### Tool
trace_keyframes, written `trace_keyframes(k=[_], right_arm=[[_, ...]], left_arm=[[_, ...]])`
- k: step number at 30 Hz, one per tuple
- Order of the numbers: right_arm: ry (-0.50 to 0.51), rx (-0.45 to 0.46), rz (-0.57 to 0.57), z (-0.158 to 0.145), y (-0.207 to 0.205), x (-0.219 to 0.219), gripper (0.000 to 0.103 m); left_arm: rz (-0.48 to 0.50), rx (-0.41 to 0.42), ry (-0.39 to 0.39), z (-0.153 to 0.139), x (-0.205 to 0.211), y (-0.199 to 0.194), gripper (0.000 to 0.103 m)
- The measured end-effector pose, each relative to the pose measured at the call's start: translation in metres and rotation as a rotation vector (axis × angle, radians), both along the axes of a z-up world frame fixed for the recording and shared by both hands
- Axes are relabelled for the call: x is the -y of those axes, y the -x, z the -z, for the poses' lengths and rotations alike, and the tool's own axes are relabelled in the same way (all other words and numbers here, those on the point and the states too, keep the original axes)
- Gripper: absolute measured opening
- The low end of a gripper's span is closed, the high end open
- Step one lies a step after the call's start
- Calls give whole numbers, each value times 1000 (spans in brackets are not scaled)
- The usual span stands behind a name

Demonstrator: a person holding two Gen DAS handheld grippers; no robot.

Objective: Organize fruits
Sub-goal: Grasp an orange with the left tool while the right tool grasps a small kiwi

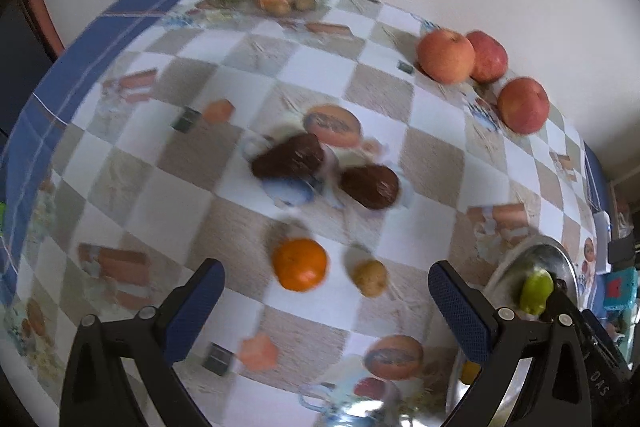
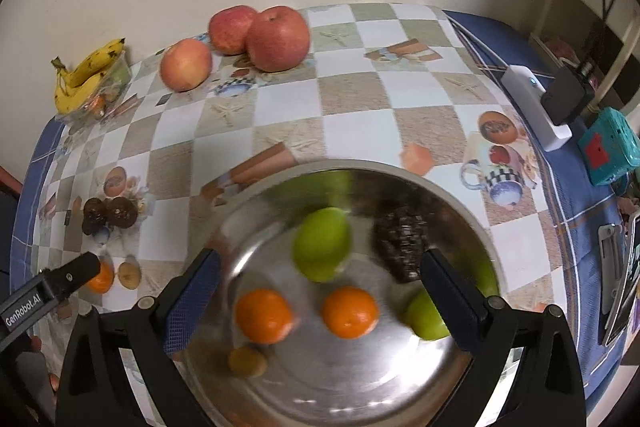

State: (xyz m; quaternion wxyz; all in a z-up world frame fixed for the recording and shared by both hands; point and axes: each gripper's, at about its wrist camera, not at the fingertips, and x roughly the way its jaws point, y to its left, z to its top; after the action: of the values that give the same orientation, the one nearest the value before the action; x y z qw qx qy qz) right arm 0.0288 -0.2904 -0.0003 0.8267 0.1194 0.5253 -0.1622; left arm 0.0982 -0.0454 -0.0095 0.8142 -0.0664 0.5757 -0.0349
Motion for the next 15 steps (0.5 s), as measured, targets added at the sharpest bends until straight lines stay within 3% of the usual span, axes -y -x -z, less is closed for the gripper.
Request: trace_keyframes(k=[11, 15], right_arm=[[-9, 42, -122, -6, -22, -59, 100], [-53, 75, -165, -6, -28, -76, 100]], left_arm=[[-73, 88, -87, -18, -56, -15, 103], [-107, 133, -84, -26, -73, -17, 103]])
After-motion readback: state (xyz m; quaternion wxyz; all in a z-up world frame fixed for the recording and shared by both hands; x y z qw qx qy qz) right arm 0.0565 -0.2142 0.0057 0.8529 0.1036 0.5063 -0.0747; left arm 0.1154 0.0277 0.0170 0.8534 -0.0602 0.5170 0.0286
